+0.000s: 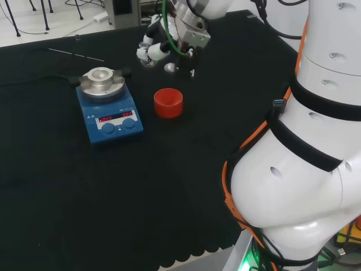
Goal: Place the round-bottom flask on the heater.
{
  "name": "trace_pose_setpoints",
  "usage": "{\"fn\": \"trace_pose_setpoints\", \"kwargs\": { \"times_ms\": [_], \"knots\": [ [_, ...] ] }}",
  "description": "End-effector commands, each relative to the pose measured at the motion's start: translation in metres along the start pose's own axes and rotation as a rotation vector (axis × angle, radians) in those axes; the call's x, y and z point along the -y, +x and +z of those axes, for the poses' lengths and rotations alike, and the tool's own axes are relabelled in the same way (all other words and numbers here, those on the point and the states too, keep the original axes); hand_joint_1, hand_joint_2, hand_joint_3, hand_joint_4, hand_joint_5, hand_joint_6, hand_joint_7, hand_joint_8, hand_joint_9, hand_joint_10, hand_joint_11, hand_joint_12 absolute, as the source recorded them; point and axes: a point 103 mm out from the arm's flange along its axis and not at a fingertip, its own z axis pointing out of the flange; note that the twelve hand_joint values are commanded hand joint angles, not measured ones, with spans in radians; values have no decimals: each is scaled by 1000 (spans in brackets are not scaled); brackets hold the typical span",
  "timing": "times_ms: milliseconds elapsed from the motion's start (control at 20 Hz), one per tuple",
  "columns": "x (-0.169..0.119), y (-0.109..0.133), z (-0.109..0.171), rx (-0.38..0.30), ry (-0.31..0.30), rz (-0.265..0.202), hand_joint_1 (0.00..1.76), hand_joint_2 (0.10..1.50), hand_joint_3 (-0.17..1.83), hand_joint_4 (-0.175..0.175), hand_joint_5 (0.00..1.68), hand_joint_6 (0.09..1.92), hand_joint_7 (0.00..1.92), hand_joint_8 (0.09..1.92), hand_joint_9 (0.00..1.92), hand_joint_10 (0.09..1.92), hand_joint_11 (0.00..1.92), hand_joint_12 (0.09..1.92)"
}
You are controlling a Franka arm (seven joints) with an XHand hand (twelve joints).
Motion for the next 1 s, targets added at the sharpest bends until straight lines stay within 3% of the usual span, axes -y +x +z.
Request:
{"fn": "trace_pose_setpoints", "kwargs": {
  "times_ms": [50, 350, 1000],
  "knots": [
    [-20, 40, 15, -2, 37, -68, 1087, 672, 772, 174, 1119, 992, 226, 499, 435, 555, 41, 1339],
    [-41, 75, 40, 13, 73, -119, 1088, 669, 776, 173, 1120, 992, 226, 500, 436, 555, 45, 1338],
    [-73, 92, 56, -5, 111, -161, 1089, 666, 781, 173, 1121, 992, 232, 503, 441, 557, 54, 1338]
  ]
}}
